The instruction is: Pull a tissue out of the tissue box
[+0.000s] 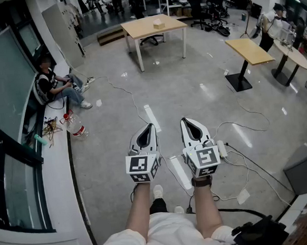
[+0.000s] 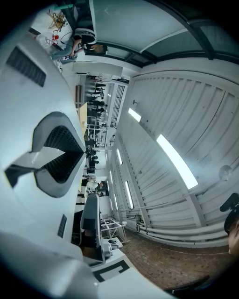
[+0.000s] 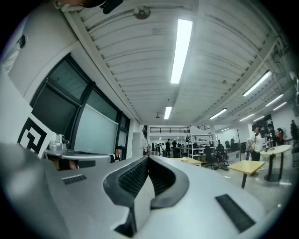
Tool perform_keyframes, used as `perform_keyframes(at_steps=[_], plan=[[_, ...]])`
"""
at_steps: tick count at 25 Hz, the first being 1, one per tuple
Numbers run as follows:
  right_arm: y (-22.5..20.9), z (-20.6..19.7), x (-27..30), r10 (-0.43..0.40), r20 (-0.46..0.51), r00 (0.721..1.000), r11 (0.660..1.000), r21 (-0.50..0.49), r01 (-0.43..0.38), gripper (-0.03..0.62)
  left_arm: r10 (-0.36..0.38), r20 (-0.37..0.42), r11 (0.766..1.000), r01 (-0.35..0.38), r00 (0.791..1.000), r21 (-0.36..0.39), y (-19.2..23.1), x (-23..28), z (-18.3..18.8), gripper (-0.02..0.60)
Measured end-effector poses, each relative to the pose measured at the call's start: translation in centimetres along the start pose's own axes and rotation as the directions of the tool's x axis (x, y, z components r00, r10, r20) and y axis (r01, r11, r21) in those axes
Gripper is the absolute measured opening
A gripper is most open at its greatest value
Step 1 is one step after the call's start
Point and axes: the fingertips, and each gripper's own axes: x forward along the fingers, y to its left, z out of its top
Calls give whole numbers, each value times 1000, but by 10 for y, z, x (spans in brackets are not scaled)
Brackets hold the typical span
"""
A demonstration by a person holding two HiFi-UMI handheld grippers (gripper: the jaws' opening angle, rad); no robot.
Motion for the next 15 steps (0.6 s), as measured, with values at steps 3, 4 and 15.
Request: perform_keyframes(at_steps=[3, 4, 15], plan=[[1, 3, 37, -15, -7, 1000, 1000, -16, 15, 2, -1, 14, 1000, 1, 1000, 2, 30, 24, 7, -2], [4, 5, 50, -19, -10, 1000, 999, -33, 18, 2, -5, 17, 1000, 5, 1000, 5, 41, 32, 10, -2], [65, 24, 190, 13, 13, 1000, 997, -81, -12, 2, 8, 4, 998, -8, 1000, 55, 167, 95, 27, -2]])
